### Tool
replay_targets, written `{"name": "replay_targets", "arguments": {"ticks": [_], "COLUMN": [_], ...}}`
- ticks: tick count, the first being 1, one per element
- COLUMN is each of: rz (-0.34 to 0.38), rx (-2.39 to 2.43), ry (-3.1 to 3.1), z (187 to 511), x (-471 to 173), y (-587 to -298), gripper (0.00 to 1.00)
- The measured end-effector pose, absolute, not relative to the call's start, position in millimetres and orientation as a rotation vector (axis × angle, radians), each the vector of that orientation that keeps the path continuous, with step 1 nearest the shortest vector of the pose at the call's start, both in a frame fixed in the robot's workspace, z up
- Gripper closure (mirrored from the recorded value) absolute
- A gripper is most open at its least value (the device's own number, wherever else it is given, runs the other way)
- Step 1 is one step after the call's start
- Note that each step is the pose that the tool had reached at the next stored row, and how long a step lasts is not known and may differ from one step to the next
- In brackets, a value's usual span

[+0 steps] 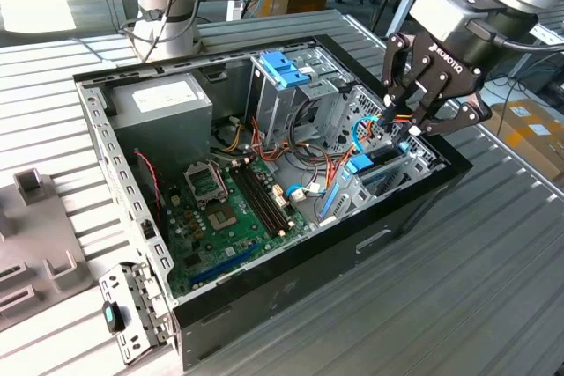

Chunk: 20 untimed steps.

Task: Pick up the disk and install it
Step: 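Insert the disk into the insertion slot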

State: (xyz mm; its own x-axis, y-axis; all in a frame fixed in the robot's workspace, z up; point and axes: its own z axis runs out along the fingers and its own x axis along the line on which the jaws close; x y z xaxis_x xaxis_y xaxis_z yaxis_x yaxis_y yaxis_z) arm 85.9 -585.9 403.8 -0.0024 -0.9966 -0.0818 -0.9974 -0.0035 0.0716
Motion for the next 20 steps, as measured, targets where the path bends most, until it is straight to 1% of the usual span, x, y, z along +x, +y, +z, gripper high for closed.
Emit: {"name": "replay_targets", "arguments": {"ticks": [3, 4, 5, 6, 20], "rz": [0.17, 0.17, 0.17, 0.17, 0.171], "rx": [-2.214, -2.214, -2.214, -2.214, -2.213], "ry": [2.213, 2.213, 2.213, 2.213, 2.212], "z": [403.8, 403.9, 403.9, 403.9, 403.9], "x": [85.9, 85.9, 85.9, 85.9, 90.1], "y": [-585.5, -585.5, -585.4, -585.4, -585.4], "gripper": [0.82, 0.82, 0.88, 0.89, 0.89]}}
